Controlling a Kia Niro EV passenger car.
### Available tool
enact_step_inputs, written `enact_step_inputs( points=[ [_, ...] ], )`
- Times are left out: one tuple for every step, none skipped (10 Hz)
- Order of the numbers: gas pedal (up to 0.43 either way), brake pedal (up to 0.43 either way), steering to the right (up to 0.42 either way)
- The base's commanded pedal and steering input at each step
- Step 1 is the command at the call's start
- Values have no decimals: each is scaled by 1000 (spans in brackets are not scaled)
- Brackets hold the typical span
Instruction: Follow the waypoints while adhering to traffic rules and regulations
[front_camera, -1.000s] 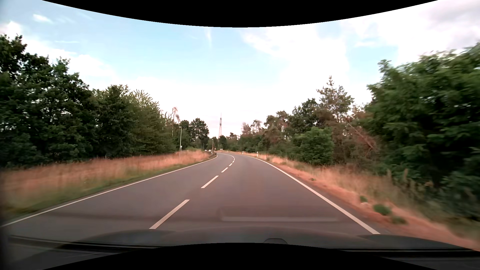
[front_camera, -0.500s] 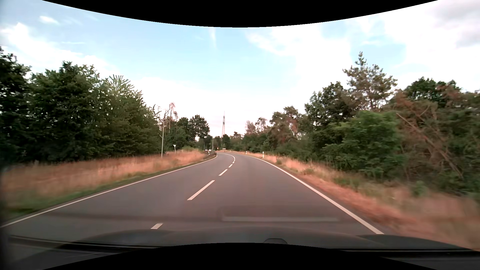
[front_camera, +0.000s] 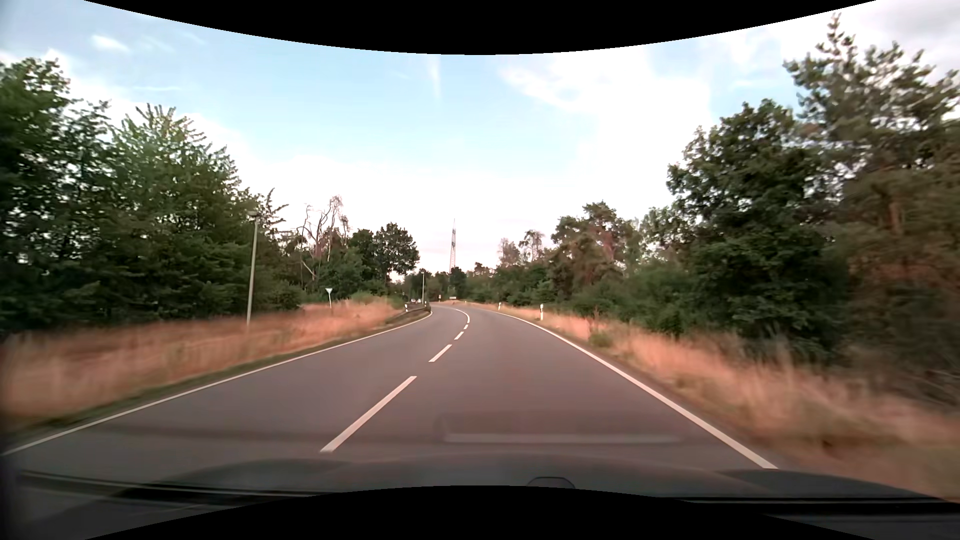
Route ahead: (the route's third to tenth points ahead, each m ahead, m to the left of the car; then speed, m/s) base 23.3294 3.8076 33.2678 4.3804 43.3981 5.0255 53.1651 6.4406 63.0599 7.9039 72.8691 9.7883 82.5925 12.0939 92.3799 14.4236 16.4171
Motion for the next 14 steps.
enact_step_inputs(
  points=[
    [130,0,-13],
    [130,0,-12],
    [130,0,-13],
    [130,0,-12],
    [130,0,-12],
    [130,0,-13],
    [130,0,-13],
    [130,0,-14],
    [130,0,-16],
    [130,0,-16],
    [130,0,-17],
    [130,0,-18],
    [130,0,-18],
    [130,0,-18]
  ],
)
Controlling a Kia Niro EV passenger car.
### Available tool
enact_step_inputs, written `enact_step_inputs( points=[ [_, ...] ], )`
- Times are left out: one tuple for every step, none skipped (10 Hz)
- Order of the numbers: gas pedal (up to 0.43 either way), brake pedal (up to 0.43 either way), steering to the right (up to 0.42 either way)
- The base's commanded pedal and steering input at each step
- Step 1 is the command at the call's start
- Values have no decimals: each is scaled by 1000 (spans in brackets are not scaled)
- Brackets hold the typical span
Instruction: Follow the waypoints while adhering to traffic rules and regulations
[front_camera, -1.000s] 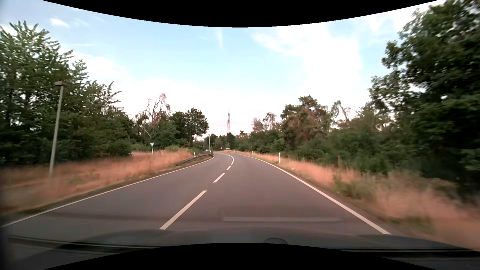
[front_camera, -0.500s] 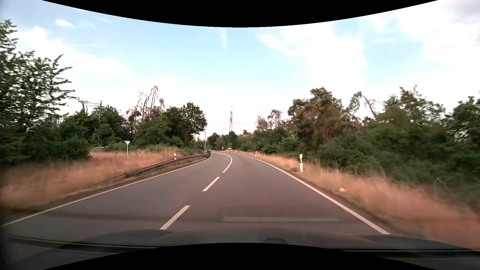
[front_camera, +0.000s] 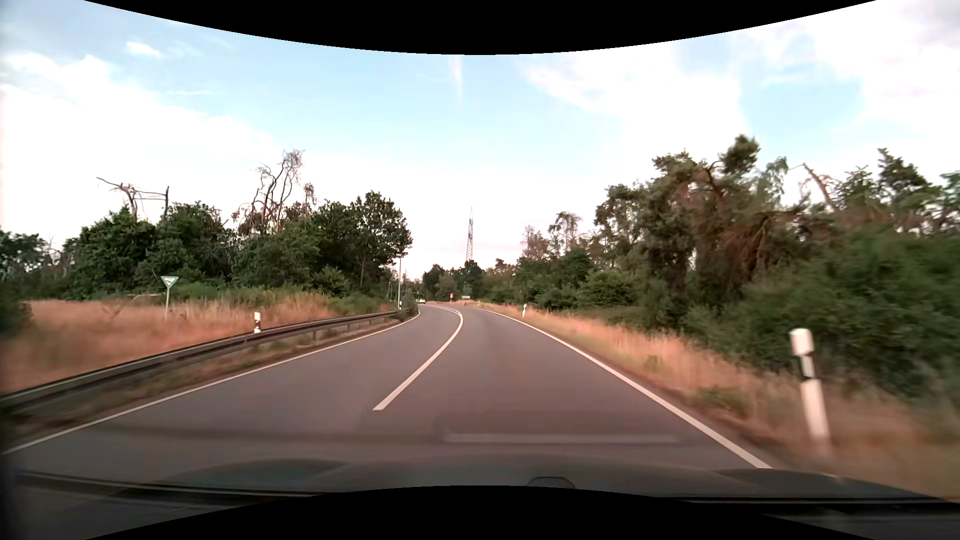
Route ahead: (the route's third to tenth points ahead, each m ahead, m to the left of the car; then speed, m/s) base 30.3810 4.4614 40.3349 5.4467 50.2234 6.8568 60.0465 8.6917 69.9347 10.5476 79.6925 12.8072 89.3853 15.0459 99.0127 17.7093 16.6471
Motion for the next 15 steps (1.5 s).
enact_step_inputs(
  points=[
    [130,0,-20],
    [130,0,-20],
    [130,0,-20],
    [130,0,-20],
    [130,0,-20],
    [130,0,-20],
    [130,0,-20],
    [130,0,-19],
    [130,0,-19],
    [130,0,-19],
    [130,0,-18],
    [130,0,-17],
    [130,0,-16],
    [130,0,-16],
    [130,0,-15]
  ],
)
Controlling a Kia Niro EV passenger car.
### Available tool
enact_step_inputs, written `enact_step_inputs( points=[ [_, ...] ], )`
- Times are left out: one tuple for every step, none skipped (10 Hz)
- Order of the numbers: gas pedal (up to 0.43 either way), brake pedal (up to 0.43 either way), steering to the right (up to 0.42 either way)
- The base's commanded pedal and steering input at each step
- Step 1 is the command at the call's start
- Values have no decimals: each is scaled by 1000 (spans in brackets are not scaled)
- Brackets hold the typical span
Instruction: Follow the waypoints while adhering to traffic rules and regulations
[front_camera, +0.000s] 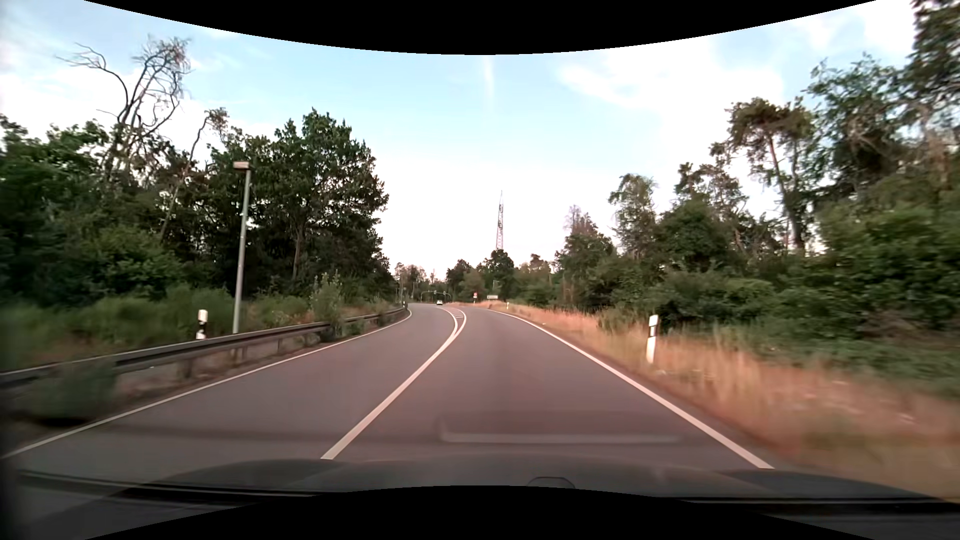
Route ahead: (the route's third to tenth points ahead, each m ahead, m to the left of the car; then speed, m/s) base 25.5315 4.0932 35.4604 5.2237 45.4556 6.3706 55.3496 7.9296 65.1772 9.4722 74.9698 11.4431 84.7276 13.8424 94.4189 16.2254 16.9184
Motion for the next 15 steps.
enact_step_inputs(
  points=[
    [130,0,-15],
    [130,0,-15],
    [130,0,-14],
    [130,0,-14],
    [130,0,-14],
    [130,0,-14],
    [130,0,-15],
    [130,0,-15],
    [130,0,-15],
    [130,0,-15],
    [130,0,-15],
    [130,0,-15],
    [130,0,-15],
    [130,0,-15],
    [130,0,-17]
  ],
)
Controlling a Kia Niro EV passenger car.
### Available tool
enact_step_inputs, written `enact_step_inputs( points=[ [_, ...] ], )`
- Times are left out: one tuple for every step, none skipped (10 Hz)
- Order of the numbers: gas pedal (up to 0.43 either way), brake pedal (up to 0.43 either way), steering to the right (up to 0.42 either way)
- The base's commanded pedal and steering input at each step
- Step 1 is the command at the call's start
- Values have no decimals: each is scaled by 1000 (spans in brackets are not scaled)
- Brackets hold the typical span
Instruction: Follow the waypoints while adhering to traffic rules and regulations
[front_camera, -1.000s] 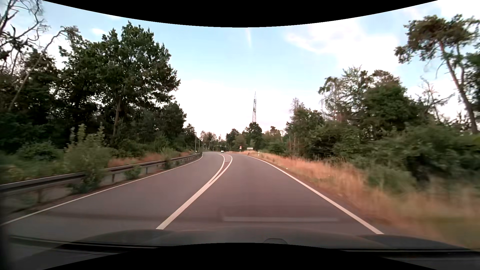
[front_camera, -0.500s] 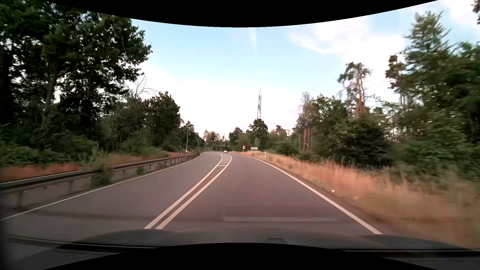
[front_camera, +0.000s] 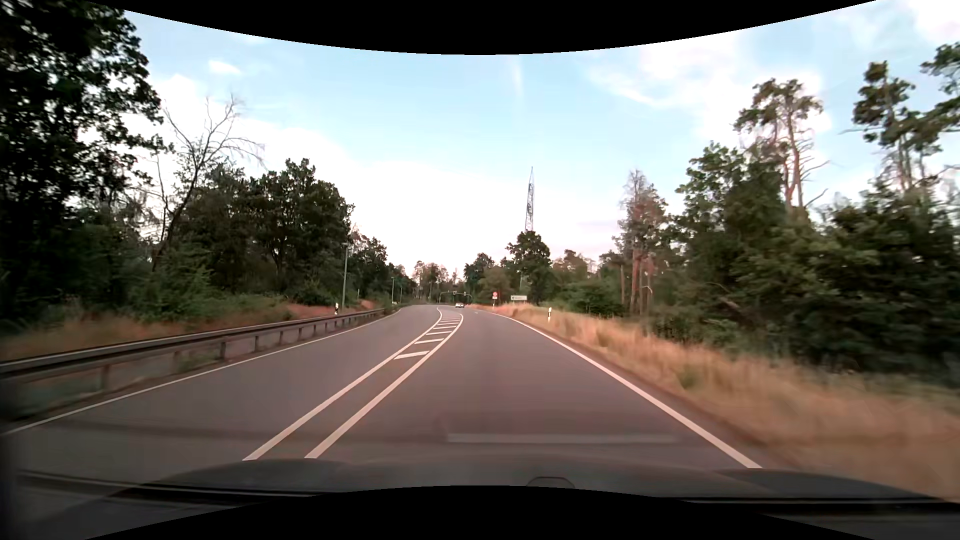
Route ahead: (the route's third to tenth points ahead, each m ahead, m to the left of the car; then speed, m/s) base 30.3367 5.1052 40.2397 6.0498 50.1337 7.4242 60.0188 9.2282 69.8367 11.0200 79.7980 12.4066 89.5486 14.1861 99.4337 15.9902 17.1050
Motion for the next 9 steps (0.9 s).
enact_step_inputs(
  points=[
    [130,0,-18],
    [130,0,-18],
    [130,0,-18],
    [130,0,-19],
    [130,0,-18],
    [130,0,-19],
    [130,0,-19],
    [130,0,-18],
    [130,0,-18]
  ],
)
